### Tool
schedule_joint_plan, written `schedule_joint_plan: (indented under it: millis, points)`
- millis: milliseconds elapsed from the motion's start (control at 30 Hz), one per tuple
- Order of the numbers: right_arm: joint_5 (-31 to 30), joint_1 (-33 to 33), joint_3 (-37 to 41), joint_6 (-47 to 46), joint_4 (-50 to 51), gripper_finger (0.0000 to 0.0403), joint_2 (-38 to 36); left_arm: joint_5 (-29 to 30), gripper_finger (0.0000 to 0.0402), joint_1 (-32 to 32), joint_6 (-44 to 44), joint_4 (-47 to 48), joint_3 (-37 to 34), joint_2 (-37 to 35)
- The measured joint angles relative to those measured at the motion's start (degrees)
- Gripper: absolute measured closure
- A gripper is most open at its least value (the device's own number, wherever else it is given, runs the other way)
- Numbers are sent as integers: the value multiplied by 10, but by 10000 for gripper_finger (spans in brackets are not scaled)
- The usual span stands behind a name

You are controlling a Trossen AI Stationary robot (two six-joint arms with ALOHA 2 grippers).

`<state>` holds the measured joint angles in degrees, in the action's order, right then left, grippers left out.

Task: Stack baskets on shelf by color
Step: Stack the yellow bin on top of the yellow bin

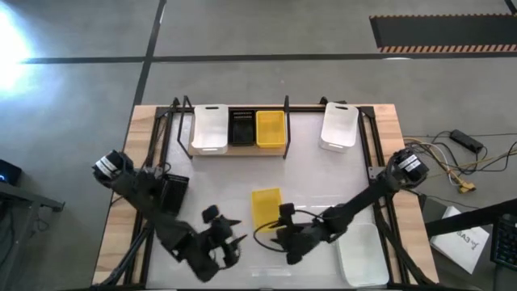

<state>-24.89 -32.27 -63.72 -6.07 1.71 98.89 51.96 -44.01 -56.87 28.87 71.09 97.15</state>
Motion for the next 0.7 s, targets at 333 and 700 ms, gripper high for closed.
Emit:
schedule_joint_plan:
  millis: [333,700]
  points:
    - [82,48,-104,-5,143,259,76,88,194,-51,-36,-248,-140,23]
    - [86,58,-177,8,248,333,124,88,194,-51,-24,-300,-149,51]
